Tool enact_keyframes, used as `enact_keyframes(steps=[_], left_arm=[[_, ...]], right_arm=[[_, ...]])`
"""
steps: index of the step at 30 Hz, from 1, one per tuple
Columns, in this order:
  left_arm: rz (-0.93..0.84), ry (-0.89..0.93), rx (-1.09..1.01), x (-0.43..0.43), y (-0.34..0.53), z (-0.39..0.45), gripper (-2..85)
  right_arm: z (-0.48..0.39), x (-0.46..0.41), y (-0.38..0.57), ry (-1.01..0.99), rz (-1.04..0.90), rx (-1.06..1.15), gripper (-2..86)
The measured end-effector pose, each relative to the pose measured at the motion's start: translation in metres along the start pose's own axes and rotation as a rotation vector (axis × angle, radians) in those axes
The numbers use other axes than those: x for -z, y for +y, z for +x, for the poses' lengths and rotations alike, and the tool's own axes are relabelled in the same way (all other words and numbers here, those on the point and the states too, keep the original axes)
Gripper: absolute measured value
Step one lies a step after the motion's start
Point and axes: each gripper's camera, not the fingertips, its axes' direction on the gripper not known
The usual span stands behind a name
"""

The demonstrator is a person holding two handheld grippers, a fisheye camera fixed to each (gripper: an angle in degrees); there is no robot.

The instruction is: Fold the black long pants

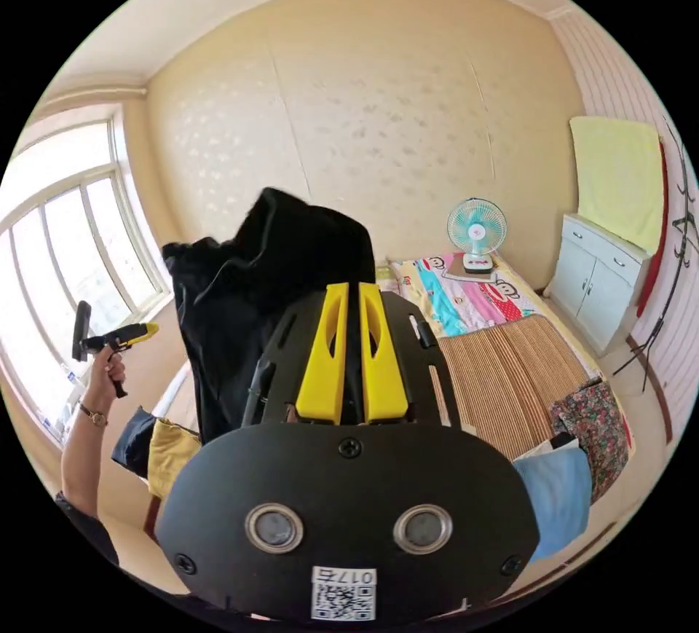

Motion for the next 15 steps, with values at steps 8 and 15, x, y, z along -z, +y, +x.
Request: enact_keyframes(steps=[8, 15], left_arm=[[-0.382, 0.102, -0.176, -0.223, 0.306, -0.038, 12.1], [-0.294, 0.229, 0.125, -0.219, 0.490, -0.054, 12.7]], right_arm=[[-0.020, -0.120, 0.234, -0.314, -0.433, 0.181, 6.2], [-0.044, -0.119, 0.393, -0.200, -0.608, 0.057, 10.4]])
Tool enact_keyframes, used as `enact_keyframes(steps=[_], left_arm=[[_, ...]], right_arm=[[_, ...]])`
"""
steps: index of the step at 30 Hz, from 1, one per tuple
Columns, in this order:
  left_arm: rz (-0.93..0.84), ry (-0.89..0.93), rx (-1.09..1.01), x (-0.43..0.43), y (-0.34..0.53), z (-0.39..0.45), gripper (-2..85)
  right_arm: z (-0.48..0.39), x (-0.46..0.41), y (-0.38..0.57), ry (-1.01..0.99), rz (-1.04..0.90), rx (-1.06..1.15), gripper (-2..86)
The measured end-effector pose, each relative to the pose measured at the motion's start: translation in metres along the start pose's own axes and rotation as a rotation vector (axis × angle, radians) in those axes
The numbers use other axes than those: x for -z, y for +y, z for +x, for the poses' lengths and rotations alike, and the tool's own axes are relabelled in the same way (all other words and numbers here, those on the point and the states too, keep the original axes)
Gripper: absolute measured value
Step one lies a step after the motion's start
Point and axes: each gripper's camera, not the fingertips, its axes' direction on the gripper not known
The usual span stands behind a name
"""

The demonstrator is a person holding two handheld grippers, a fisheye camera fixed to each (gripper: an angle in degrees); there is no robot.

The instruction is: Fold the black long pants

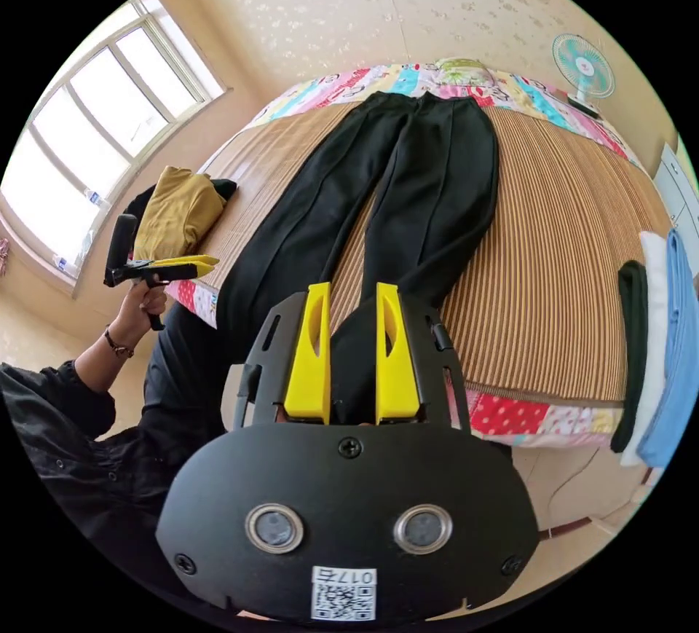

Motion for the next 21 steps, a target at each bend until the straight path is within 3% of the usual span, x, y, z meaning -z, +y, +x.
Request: enact_keyframes(steps=[3, 6, 7, 10, 12, 14, 17, 21], left_arm=[[0.079, 0.038, 0.083, -0.003, 0.043, 0.005, 12.7], [0.092, 0.103, 0.112, -0.009, 0.065, 0.013, 12.6], [0.086, 0.119, 0.116, -0.010, 0.068, 0.014, 12.6], [0.098, 0.205, 0.153, -0.006, 0.082, 0.012, 12.6], [0.122, 0.274, 0.149, 0.001, 0.092, 0.011, 12.6], [0.092, 0.280, 0.118, -0.002, 0.093, 0.015, 12.6], [0.033, 0.260, 0.065, -0.009, 0.092, 0.024, 12.7], [0.016, 0.239, 0.007, -0.009, 0.091, 0.039, 13.2]], right_arm=[[-0.018, -0.021, 0.021, 0.135, -0.034, -0.111, 11.2], [-0.032, -0.039, 0.014, 0.329, -0.091, -0.037, 6.5], [-0.033, -0.036, 0.010, 0.308, -0.099, -0.009, 5.1], [-0.001, 0.022, -0.001, -0.047, 0.025, 0.021, 3.2], [0.046, 0.088, 0.009, -0.307, 0.229, 0.072, 2.6], [0.093, 0.130, 0.026, -0.440, 0.393, 0.053, 2.4], [0.173, 0.165, 0.058, -0.417, 0.501, -0.084, 2.2], [0.243, 0.175, 0.094, -0.170, 0.378, -0.335, 2.2]])
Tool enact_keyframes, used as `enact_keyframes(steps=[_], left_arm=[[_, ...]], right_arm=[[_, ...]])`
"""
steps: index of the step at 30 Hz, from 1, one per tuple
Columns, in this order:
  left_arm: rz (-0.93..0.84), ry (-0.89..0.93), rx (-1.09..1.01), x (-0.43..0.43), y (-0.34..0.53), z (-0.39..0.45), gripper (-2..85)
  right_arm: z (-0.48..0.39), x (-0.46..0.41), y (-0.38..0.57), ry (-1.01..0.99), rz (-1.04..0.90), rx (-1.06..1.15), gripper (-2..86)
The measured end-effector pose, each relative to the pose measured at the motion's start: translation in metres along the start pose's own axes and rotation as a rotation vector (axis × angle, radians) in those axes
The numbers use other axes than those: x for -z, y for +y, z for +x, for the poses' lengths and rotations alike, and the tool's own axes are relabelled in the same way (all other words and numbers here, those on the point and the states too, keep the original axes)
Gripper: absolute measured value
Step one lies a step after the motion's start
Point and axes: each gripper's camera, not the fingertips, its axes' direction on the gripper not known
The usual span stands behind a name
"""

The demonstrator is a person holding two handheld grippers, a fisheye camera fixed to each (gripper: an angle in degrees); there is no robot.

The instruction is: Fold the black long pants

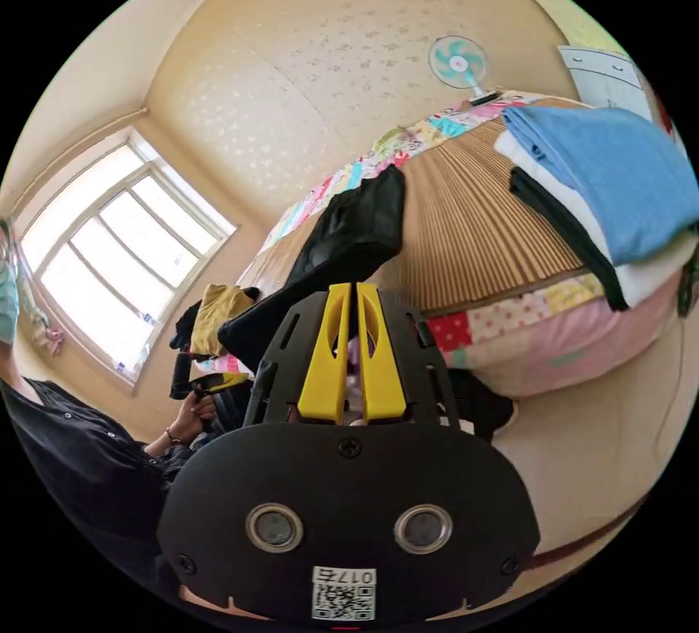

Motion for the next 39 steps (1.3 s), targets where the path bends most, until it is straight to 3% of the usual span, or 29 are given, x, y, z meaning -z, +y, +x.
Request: enact_keyframes(steps=[3, 10, 15, 17, 21, 23, 25, 27, 29, 32, 34, 36, 37, 39], left_arm=[[-0.028, -0.002, -0.013, -0.007, 0.001, 0.007, 13.2], [-0.105, 0.019, -0.034, -0.027, 0.004, 0.018, 13.3], [-0.106, 0.052, -0.028, -0.026, 0.011, 0.021, 13.4], [-0.087, 0.053, -0.021, -0.021, 0.014, 0.022, 13.6], [-0.024, -0.037, -0.027, 0.002, 0.011, 0.024, 14.3], [0.000, 0.018, -0.016, 0.013, 0.003, 0.023, 14.6], [0.024, 0.082, -0.013, 0.022, -0.006, 0.024, 14.7], [0.041, 0.115, -0.050, 0.031, -0.014, 0.038, 14.7], [0.043, 0.122, -0.082, 0.035, -0.016, 0.051, 14.7], [0.041, 0.148, -0.113, 0.036, -0.010, 0.062, 14.5], [0.024, 0.141, -0.100, 0.033, -0.004, 0.059, 14.3], [0.002, 0.147, -0.052, 0.031, 0.005, 0.046, 14.1], [0.003, 0.154, -0.039, 0.032, 0.008, 0.042, 14.1], [0.009, 0.186, 0.004, 0.039, 0.013, 0.031, 14.2]], right_arm=[[0.028, 0.012, 0.014, 0.114, -0.038, -0.109, 3.9], [0.043, 0.031, 0.023, 0.100, -0.030, -0.309, 11.6], [0.084, 0.078, 0.041, -0.254, 0.287, -0.500, 13.3], [0.091, 0.073, 0.036, -0.225, 0.191, -0.515, 13.6], [0.088, 0.035, 0.017, -0.033, -0.242, -0.445, 11.0], [0.077, 0.042, 0.015, -0.042, -0.239, -0.364, 6.4], [0.063, 0.062, 0.010, -0.164, -0.162, -0.255, 3.9], [0.036, 0.099, 0.001, -0.550, 0.000, -0.007, 3.0], [0.026, 0.123, -0.003, -0.802, 0.099, 0.113, 2.7], [0.028, 0.133, -0.005, -0.926, 0.022, 0.161, 2.7], [0.037, 0.129, 0.003, -0.778, -0.105, 0.113, 2.8], [0.067, 0.109, 0.023, -0.297, -0.358, -0.173, 2.7], [0.074, 0.103, 0.029, -0.179, -0.436, -0.232, 2.7], [0.064, 0.100, 0.038, -0.012, -0.510, -0.189, 2.5]])
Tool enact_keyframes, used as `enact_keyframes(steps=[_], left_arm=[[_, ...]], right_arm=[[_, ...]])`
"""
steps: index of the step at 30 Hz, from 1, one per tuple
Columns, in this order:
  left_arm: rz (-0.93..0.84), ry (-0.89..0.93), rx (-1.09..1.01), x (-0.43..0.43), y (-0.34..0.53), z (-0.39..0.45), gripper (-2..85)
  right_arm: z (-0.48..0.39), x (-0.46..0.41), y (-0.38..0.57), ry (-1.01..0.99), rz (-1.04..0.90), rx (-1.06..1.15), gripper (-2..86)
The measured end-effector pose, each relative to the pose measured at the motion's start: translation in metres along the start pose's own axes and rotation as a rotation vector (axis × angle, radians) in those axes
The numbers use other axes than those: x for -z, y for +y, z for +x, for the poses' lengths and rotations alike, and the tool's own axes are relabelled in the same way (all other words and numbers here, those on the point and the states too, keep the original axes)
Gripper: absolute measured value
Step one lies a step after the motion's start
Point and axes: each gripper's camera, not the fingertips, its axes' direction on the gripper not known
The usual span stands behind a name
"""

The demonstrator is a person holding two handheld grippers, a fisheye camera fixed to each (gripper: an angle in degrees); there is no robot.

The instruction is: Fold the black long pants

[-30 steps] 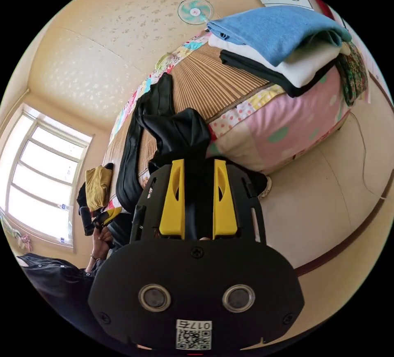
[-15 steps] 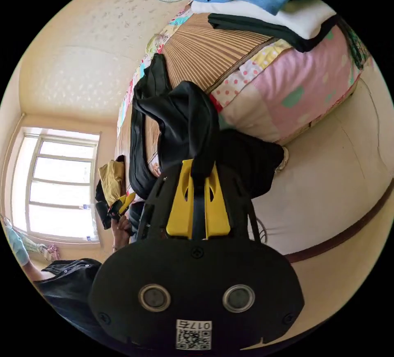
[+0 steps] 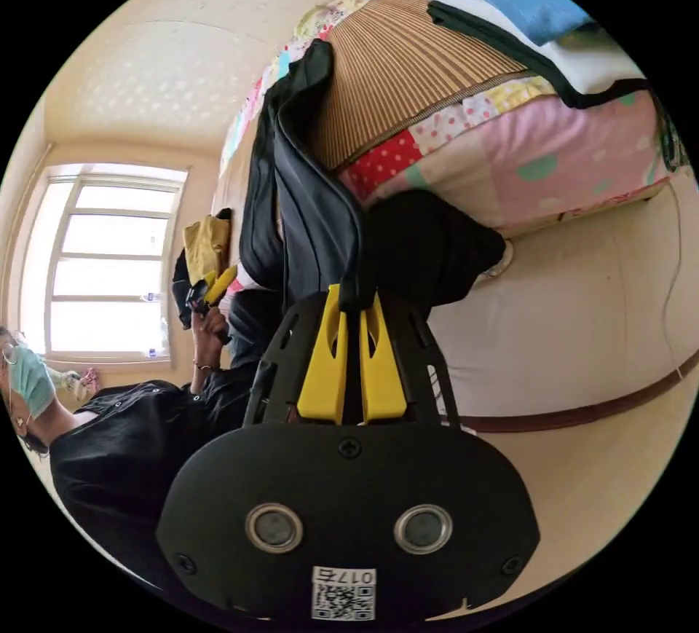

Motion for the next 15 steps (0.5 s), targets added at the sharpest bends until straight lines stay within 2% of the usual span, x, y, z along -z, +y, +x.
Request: enact_keyframes(steps=[4, 6, 9, 12, 15], left_arm=[[0.000, 0.047, 0.041, 0.012, -0.007, 0.003, 14.5], [0.004, 0.148, 0.036, 0.017, -0.019, 0.014, 14.6], [-0.050, 0.279, 0.061, 0.012, -0.040, 0.022, 16.1], [-0.206, 0.235, 0.066, 0.000, -0.060, 0.022, 18.0], [-0.271, 0.222, 0.104, -0.006, -0.059, 0.007, 18.2]], right_arm=[[-0.072, 0.017, 0.009, -0.087, 0.150, 0.290, 2.2], [-0.128, 0.007, 0.008, -0.125, 0.185, 0.486, 2.3], [-0.187, -0.028, 0.001, -0.177, 0.097, 0.680, 2.6], [-0.226, -0.069, -0.006, -0.195, -0.023, 0.811, 3.0], [-0.250, -0.109, -0.005, -0.208, -0.128, 0.876, 3.2]])
